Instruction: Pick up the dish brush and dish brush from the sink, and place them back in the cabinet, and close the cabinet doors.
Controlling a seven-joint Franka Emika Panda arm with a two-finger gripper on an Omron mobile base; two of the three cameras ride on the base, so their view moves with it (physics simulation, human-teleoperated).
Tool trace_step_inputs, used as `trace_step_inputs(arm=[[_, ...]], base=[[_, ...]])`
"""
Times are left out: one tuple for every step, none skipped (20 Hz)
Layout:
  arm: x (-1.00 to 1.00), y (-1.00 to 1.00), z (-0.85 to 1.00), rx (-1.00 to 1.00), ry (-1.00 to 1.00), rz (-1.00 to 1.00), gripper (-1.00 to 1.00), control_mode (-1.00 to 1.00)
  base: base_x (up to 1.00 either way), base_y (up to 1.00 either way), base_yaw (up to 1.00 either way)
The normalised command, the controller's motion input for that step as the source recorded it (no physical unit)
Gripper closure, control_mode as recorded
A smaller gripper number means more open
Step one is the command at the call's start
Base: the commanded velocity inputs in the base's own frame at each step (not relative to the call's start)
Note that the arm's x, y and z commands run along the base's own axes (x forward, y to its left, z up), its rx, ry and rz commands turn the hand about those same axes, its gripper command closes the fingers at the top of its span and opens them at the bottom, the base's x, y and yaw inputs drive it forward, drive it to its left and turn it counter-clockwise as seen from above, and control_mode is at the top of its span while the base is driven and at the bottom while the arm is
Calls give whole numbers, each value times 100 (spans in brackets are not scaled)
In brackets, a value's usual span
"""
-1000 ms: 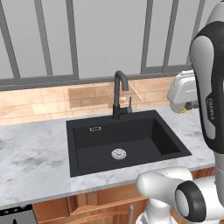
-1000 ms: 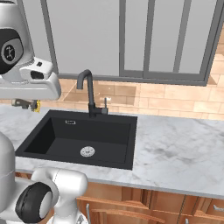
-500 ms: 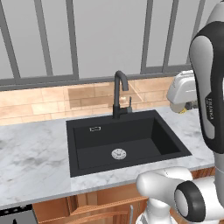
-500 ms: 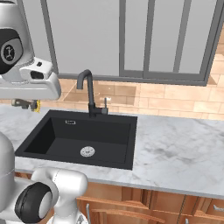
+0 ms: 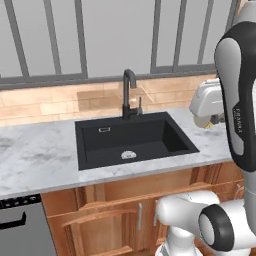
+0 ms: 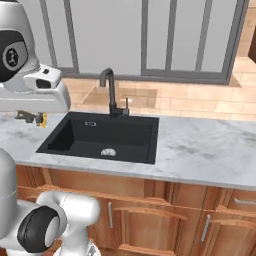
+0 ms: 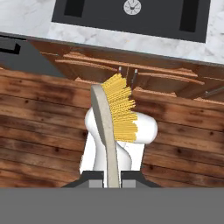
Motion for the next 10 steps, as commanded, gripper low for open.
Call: trace_step_inputs(arm=[[0,0,0,0,0,0,100,100],[0,0,0,0,0,0,100,100],[0,0,0,0,0,0,100,100],[0,0,0,0,0,0,100,100],[0,0,0,0,0,0,100,100],[0,0,0,0,0,0,100,100],[0,0,0,0,0,0,100,100],[0,0,0,0,0,0,100,100],[0,0,0,0,0,0,100,100],[0,0,0,0,0,0,100,100]], base=[[-83,17,0],[-77,19,0],[-72,23,0],[-71,25,0],[-70,29,0],[-71,31,0],[-71,34,0],[-69,54,0],[-64,59,0],[-64,57,0]])
